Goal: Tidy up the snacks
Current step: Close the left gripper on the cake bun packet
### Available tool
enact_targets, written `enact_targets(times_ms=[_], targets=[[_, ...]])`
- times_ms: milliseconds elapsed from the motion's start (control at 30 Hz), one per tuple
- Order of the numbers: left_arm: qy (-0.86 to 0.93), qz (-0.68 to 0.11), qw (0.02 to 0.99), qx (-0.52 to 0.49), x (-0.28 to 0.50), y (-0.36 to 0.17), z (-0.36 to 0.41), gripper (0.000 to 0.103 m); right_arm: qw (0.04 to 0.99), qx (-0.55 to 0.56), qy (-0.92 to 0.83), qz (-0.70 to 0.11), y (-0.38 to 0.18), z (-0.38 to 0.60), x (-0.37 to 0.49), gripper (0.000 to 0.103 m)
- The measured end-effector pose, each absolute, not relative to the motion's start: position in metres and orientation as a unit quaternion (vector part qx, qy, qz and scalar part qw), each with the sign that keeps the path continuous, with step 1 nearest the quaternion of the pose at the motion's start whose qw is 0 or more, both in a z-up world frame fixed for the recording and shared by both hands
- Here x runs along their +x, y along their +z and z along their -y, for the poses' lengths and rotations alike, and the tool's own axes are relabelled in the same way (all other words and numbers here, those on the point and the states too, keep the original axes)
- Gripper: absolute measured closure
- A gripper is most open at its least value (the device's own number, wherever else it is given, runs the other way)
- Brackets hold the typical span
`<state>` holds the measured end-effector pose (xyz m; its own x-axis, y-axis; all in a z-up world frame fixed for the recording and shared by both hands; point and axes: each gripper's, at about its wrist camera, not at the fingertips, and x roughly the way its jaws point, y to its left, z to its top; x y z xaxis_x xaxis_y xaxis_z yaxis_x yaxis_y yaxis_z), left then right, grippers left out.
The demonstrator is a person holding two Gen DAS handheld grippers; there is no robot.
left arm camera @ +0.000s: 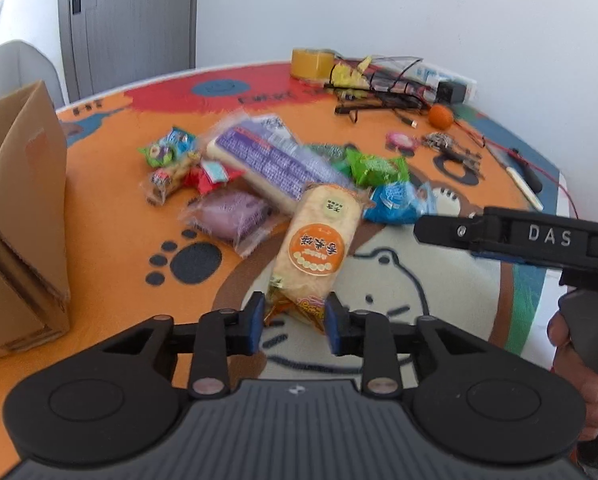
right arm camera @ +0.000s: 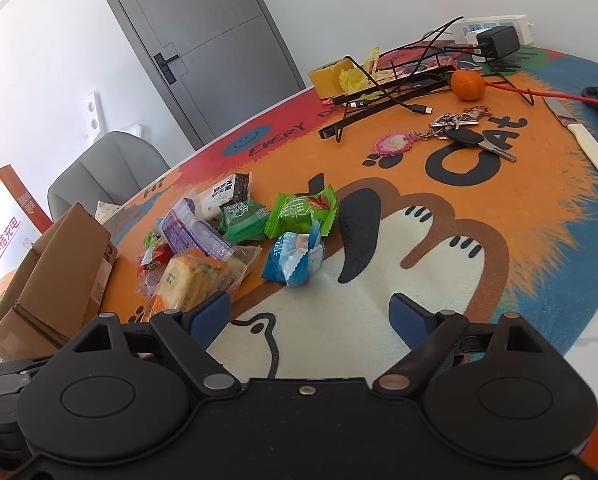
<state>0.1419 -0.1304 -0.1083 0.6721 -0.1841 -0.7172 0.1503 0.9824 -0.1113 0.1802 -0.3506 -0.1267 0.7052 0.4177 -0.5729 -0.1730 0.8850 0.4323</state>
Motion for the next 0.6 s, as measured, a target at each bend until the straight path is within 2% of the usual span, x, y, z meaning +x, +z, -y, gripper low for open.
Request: enact_targets(times_ms=[67, 100, 133, 167, 367, 467, 533, 567, 600], targets=[[-0.082, -0.396, 0.915, -0.014, 0.141, -0.106, 0.131, 0.05, 0.906, 0.178, 0.162, -0.348, -0.127, 0.351, 0.18, 0.016], [-0.076, -0.393, 0.916, -0.01, 0.141, -0.105, 0.132, 0.032, 0.906, 0.178, 0.163, -0.348, -0.126, 0.351, 0.179, 0.016], [-0.074, -0.386, 0.919, -0.006, 0.14, -0.104, 0.132, 0.019, 0.906, 0.178, 0.163, -0.347, -0.126, 0.351, 0.178, 0.016], [-0.075, -0.375, 0.924, -0.005, 0.138, -0.103, 0.132, 0.018, 0.907, 0.177, 0.163, -0.347, -0.126, 0.352, 0.178, 0.016], [-0.067, -0.359, 0.931, -0.009, 0.149, -0.103, 0.138, 0.019, 0.909, 0.174, 0.162, -0.343, -0.127, 0.354, 0.176, 0.016], [-0.075, -0.362, 0.929, -0.01, 0.154, -0.107, 0.141, 0.027, 0.91, 0.177, 0.16, -0.339, -0.128, 0.357, 0.176, 0.016], [-0.079, -0.374, 0.924, -0.009, 0.158, -0.112, 0.144, 0.049, 0.911, 0.179, 0.157, -0.337, -0.128, 0.359, 0.177, 0.016], [-0.081, -0.378, 0.922, -0.009, 0.159, -0.114, 0.145, 0.052, 0.911, 0.181, 0.157, -0.335, -0.129, 0.36, 0.178, 0.017], [-0.08, -0.371, 0.925, -0.003, 0.158, -0.114, 0.146, 0.065, 0.911, 0.183, 0.158, -0.334, -0.129, 0.36, 0.179, 0.017]])
